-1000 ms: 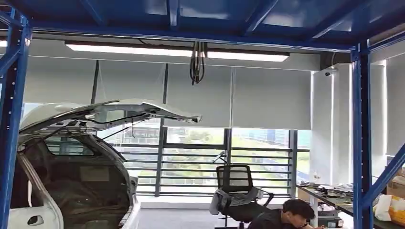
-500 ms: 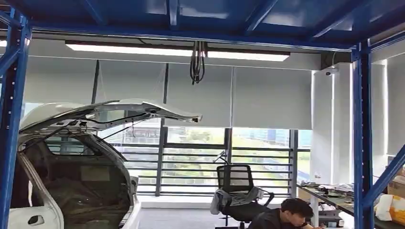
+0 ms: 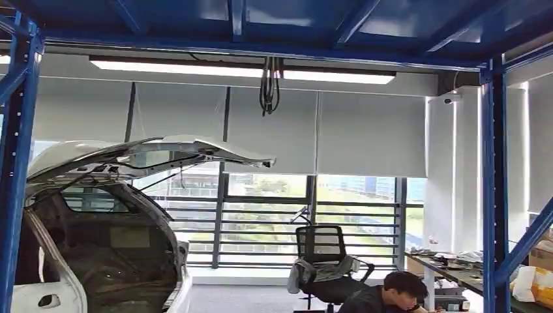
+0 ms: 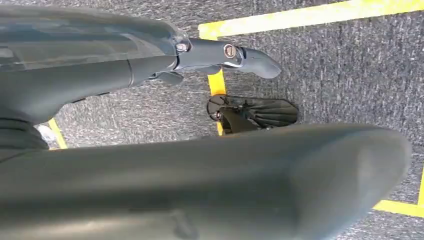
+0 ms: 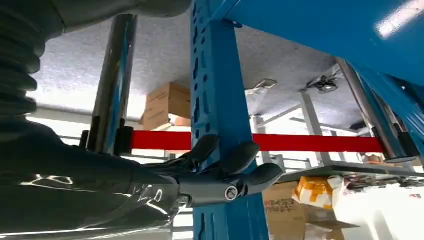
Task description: Take the parts from the cabinet and place them on the table.
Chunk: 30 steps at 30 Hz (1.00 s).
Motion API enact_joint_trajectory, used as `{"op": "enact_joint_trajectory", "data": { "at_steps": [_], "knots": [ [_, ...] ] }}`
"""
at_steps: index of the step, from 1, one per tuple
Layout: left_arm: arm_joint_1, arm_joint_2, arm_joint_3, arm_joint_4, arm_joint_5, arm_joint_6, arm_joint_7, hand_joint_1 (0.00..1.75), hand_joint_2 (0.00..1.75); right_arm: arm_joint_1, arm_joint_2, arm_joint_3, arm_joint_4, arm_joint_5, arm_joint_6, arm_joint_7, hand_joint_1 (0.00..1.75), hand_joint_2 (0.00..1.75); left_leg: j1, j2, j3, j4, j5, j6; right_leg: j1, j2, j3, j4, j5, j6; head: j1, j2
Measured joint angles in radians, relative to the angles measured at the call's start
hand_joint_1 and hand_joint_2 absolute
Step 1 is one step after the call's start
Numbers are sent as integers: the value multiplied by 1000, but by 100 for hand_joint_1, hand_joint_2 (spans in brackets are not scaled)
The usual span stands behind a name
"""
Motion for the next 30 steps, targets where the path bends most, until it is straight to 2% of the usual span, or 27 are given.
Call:
{"op": "enact_joint_trajectory", "data": {
  "at_steps": [9,15,19,24,26,28,30],
  "knots": [
    [0,2,-1,0,-10,-1,0,0,0,-72,-26,53,28,0,7,-24,0,175,-1,3,0,0,0,0,0,4,-1,3,0,0,0,0],
    [-2,3,-7,0,-19,-5,1,0,0,-164,-25,166,68,-2,12,-23,0,175,-2,21,3,-1,-1,-2,0,22,-7,9,1,-1,0,0],
    [-2,4,-12,0,-21,-5,0,0,0,-220,-5,265,104,-8,-1,-8,0,175,-3,41,6,-2,-2,-7,1,42,-14,15,5,-7,0,0],
    [-4,5,-15,0,-22,-5,0,0,0,-241,27,375,133,-31,-18,-4,0,175,0,75,17,-13,-2,-15,6,76,-20,16,14,-19,0,0],
    [-8,6,-15,0,-22,-4,0,0,0,-242,39,416,137,-43,-24,-13,0,175,1,80,20,-16,0,-19,6,82,-22,16,16,-21,0,0],
    [-18,6,-15,0,-22,-4,0,0,0,-244,57,478,136,-55,-21,-21,0,175,4,70,20,-17,8,-21,6,70,-23,16,18,-21,0,0],
    [-21,6,-16,0,-23,-4,0,0,0,-238,72,514,136,-64,-22,-21,0,175,4,41,13,-17,17,-21,6,42,-23,16,16,-20,1,0]
  ]
}}
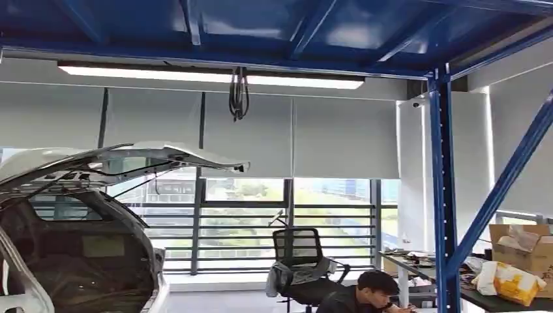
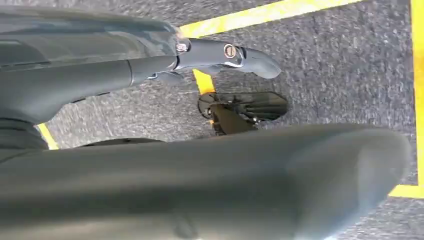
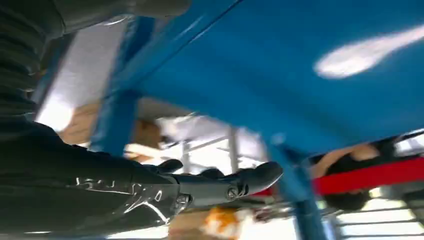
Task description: Take the parts from the cabinet and place them on the table.
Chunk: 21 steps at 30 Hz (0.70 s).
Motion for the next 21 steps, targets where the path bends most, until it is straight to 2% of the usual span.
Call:
{"op": "enact_joint_trajectory", "data": {
  "at_steps": [2,4,8,12,16,21],
  "knots": [
    [10,0,0,0,0,0,0,0,0,-5,3,14,0,-5,-2,1,0,175,0,-22,-7,0,4,0,0,-22,0,0,-2,0,0,0],
    [17,2,0,0,-1,0,0,0,0,-9,6,32,0,-11,-3,0,0,175,0,-32,-11,0,5,-1,0,-31,0,0,-3,-1,0,0],
    [19,2,0,0,-1,0,0,0,0,-3,9,52,-17,-36,-15,-3,0,175,0,-34,-15,0,4,-1,0,-35,-1,0,-5,0,0,0],
    [21,2,0,0,4,-1,0,0,0,24,11,46,-72,-47,-71,5,0,175,-1,-35,-16,0,4,-1,-1,-36,-1,-2,-6,0,0,0],
    [23,2,0,0,10,0,0,0,0,65,16,0,-149,-74,-94,12,0,175,-2,-36,-16,0,4,-1,-2,-38,-1,-2,-6,1,0,0],
    [27,2,0,0,11,1,0,0,0,99,-2,-126,-228,-204,-16,-2,0,175,-3,-36,-16,0,4,0,-4,-38,-1,-2,-6,1,0,0]
  ]
}}
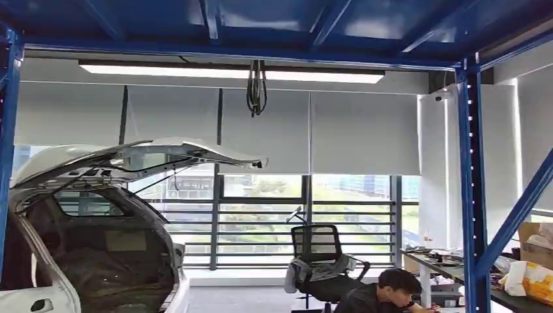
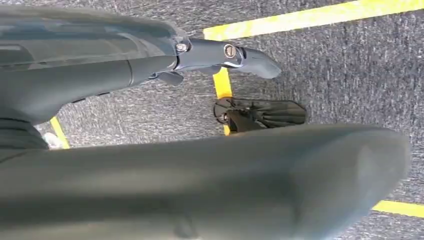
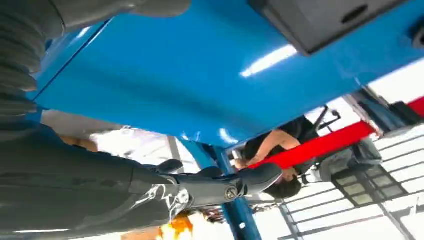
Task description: Take the parts from the cabinet and place them on the table.
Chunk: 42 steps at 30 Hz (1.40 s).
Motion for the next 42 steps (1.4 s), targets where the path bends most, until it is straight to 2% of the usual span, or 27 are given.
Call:
{"op": "enact_joint_trajectory", "data": {
  "at_steps": [6,12,17,26,31,34,39,42],
  "knots": [
    [1,0,0,0,0,0,-1,0,0,-5,-60,-100,-22,-113,86,-4,0,175,-1,0,0,0,0,0,-1,0,0,0,0,0,0,0],
    [0,0,0,0,-1,0,-2,0,0,-25,-105,-136,-23,-145,120,7,0,175,-1,0,0,0,0,0,-1,0,0,0,0,0,0,0],
    [0,0,0,0,-10,-1,-3,0,0,-24,-135,-121,-21,-134,126,16,0,175,-1,0,0,0,0,0,0,0,0,0,0,0,0,0],
    [-1,0,0,0,-19,-1,-3,0,0,-15,-145,-57,-8,-78,110,20,0,175,-1,0,0,0,0,0,-1,0,0,0,0,0,0,0],
    [4,0,0,0,-18,12,39,0,0,1,-122,9,-8,3,66,14,0,175,-1,-1,-1,0,0,0,0,0,0,0,0,0,0,0],
    [6,0,1,0,-16,19,59,0,0,-8,-80,79,-2,47,51,14,0,175,0,-1,-1,0,0,0,0,0,0,0,0,0,0,0],
    [10,0,6,0,-8,18,59,0,0,-64,-11,196,36,49,57,5,0,175,1,-2,-1,-1,0,0,1,0,0,0,0,0,0,0],
    [13,0,10,0,-7,18,59,0,0,-77,17,235,51,46,59,5,0,175,1,-4,-1,-1,0,0,1,-2,0,0,0,0,0,0]
  ]
}}
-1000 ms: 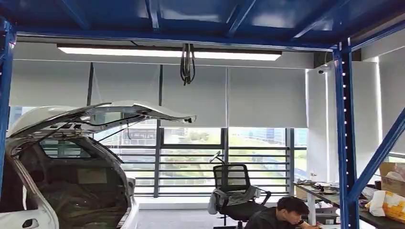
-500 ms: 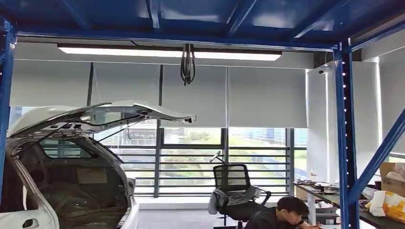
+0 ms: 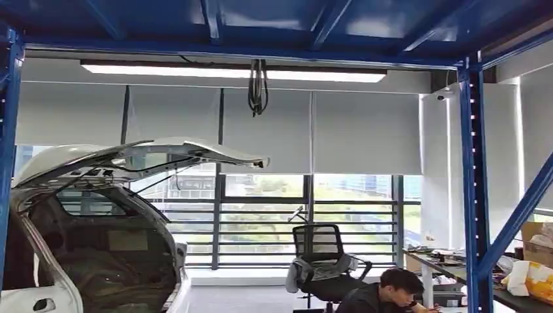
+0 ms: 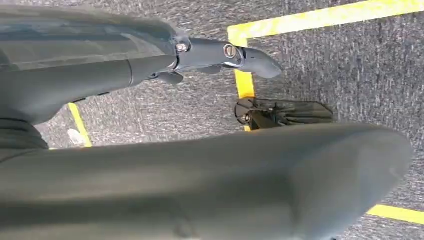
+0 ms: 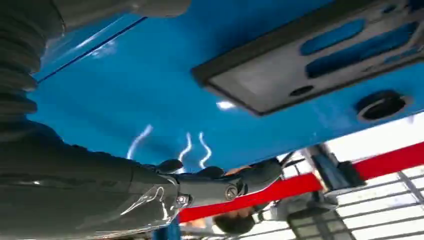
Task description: Take the parts from the cabinet and place them on the table.
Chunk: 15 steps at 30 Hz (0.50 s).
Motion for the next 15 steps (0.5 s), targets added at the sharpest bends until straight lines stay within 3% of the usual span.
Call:
{"op": "enact_joint_trajectory", "data": {
  "at_steps": [7,15],
  "knots": [
    [0,-3,7,2,1,-10,0,0,0,-102,42,95,101,-64,35,-13,0,175,-1,0,-1,0,0,0,0,1,0,0,0,0,0,0],
    [-1,-3,19,2,10,-12,-19,0,0,-247,95,217,271,-124,18,-28,0,175,0,0,0,0,0,0,0,0,0,0,0,0,0,0]
  ]
}}
